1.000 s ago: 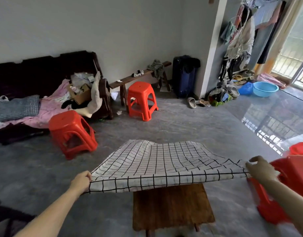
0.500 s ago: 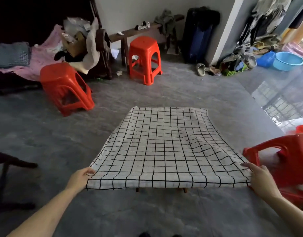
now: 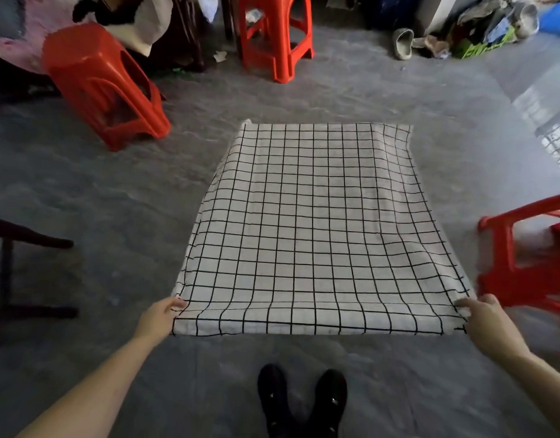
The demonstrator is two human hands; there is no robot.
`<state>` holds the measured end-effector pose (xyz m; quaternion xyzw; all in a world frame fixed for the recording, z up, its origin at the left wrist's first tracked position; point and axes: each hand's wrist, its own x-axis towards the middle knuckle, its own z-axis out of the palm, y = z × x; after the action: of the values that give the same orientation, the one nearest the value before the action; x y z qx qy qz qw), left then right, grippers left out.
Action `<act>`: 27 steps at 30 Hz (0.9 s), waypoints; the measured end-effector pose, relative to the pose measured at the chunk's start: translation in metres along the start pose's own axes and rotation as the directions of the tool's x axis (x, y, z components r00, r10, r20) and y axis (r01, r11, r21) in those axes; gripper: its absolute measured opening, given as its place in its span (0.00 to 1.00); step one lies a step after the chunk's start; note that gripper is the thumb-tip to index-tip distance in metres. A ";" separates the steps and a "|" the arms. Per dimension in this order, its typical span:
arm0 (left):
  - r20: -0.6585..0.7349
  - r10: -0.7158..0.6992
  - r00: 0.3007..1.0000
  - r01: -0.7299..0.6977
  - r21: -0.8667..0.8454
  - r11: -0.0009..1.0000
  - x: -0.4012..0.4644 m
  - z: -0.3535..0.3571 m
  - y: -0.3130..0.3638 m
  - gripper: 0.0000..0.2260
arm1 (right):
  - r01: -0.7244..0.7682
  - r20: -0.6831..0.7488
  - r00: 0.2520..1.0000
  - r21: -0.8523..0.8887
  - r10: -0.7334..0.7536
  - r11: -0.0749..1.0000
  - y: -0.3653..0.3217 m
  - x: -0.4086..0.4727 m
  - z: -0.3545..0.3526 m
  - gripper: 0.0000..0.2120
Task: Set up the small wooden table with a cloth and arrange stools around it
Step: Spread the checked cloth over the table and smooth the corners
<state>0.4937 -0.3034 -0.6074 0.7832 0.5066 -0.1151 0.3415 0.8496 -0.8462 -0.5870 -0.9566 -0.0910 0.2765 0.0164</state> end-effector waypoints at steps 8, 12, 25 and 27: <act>0.045 -0.078 0.996 0.079 -0.029 0.996 0.010 0.053 -0.054 0.22 | -0.070 0.022 0.997 -0.016 0.070 0.997 0.001 -0.004 0.048 0.17; 0.058 -0.089 0.994 0.092 -0.045 0.995 0.017 0.073 -0.064 0.21 | -0.110 0.010 0.994 0.032 0.109 0.993 0.008 0.004 0.073 0.15; -0.064 0.019 0.998 0.004 0.344 0.939 0.012 0.105 0.014 0.41 | -0.278 0.017 0.960 0.170 0.279 0.946 -0.076 0.020 0.081 0.41; -0.038 0.224 0.974 -0.187 0.427 0.885 0.020 0.109 0.035 0.43 | -0.176 0.014 0.984 0.126 0.176 0.976 -0.091 0.025 0.081 0.44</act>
<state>0.5515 -0.3688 -0.6835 0.8917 0.3983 -0.1511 0.1528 0.8123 -0.7542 -0.6608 -0.9574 0.0118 0.2836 0.0526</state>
